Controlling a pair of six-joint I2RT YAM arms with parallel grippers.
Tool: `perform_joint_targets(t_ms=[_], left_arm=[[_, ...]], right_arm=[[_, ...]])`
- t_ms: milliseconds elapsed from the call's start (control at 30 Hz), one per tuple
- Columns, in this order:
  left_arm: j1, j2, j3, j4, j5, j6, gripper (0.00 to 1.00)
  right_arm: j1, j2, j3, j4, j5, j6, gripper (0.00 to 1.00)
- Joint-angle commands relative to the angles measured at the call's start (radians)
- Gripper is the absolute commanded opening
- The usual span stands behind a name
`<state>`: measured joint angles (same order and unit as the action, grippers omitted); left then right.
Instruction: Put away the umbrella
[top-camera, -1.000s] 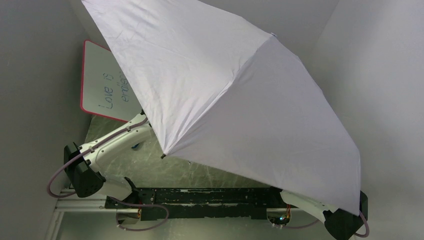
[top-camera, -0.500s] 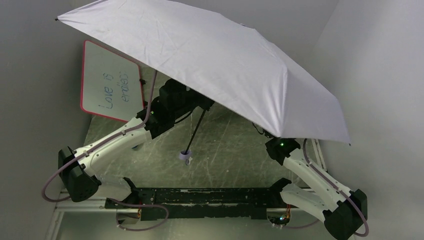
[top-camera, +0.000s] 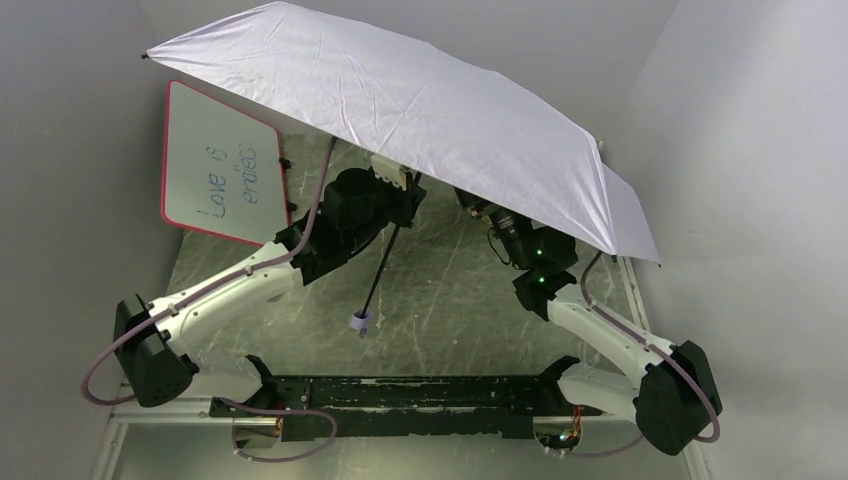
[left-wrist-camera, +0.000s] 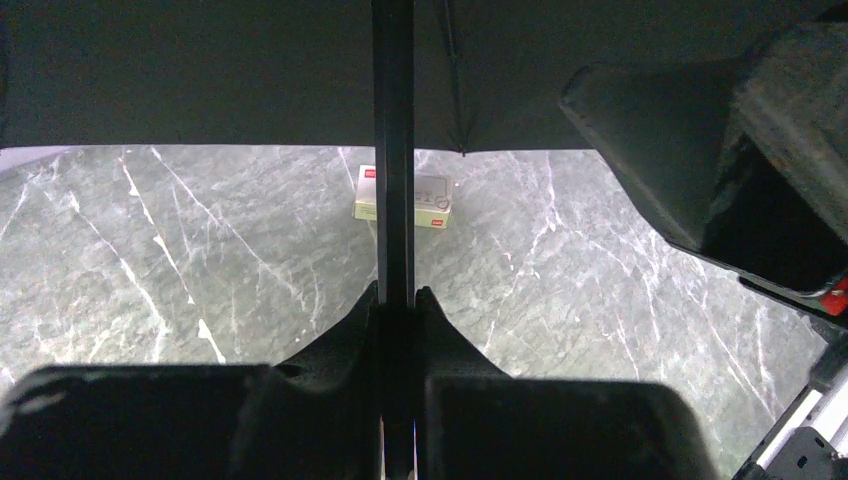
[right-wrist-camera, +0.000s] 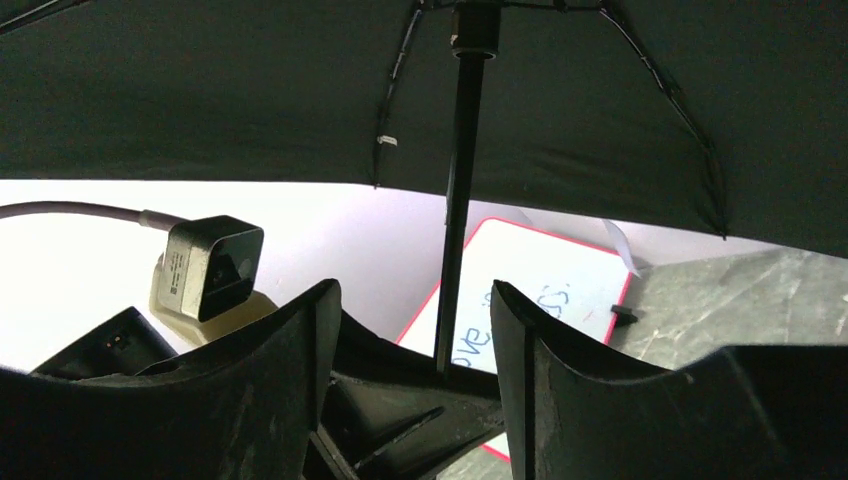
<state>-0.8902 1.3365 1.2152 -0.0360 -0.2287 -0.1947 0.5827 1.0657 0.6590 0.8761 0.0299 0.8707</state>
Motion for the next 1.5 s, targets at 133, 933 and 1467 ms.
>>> perform_joint_targets(t_ms=[133, 933, 1467], left_arm=[[-0.024, -0.043, -0.007, 0.084, -0.015, -0.005, 0.05], [-0.081, -0.011, -0.015, 0.079, -0.089, 0.051, 0.05], [-0.101, -0.004, -0.017, 0.077, -0.090, 0.064, 0.05]], right_arm=[[0.003, 0.108, -0.008, 0.269, 0.029, 0.073, 0.60], [0.013, 0.463, 0.129, 0.752, 0.259, 0.109, 0.66], [0.014, 0.443, 0.214, 0.594, 0.337, 0.003, 0.66]])
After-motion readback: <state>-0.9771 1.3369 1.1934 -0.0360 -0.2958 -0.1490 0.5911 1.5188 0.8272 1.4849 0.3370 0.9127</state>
